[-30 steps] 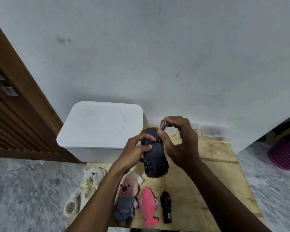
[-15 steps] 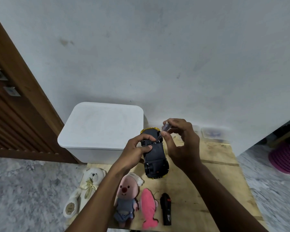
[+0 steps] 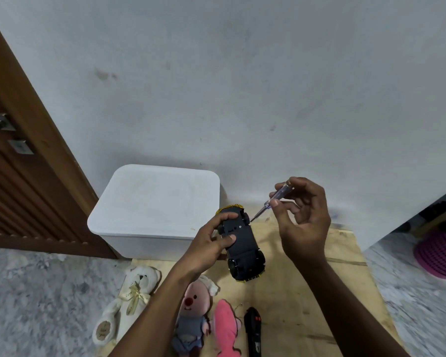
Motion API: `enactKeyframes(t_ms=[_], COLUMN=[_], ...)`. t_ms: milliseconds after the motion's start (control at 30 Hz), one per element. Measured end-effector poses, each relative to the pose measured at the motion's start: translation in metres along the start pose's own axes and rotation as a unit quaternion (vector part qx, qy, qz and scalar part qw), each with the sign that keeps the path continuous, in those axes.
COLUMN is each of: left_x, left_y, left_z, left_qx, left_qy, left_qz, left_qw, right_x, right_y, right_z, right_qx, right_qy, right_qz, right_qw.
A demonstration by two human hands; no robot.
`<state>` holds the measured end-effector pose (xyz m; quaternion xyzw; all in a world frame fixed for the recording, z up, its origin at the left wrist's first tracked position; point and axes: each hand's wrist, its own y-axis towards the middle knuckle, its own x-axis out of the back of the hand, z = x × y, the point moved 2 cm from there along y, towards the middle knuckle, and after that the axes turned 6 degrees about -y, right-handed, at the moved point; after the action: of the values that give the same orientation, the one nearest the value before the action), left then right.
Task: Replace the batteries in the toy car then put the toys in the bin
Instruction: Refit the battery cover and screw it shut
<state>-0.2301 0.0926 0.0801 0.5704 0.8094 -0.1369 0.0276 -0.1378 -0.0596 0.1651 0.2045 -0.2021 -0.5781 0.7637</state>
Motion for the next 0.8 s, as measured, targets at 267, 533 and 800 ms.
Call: enactKeyframes(t_ms=[267,533,800], left_x=[-0.004,-0.005,-0.009], left_y=[0.007,0.011,0.014], left_z=[0.01,0.015,0.022], left_qx=[-0.023,-0.062,-0.099], left_qy=[0.006,0.053,0.072], left_qz=[-0.032,-0.066,-0.08], left_qw=[0.999,0.994,0.989], right_x=[0.006,0.014,0.02], right_y=[0.001,0.003,0.006], right_z=[0.001,0.001,-0.001], right_qx=[-0.002,-0.008,0.003], right_qy=[0.006,0.028,0.023], right_qz=[-0.008,-0.02,-0.018], right_qw=[1.0,0.999,1.0])
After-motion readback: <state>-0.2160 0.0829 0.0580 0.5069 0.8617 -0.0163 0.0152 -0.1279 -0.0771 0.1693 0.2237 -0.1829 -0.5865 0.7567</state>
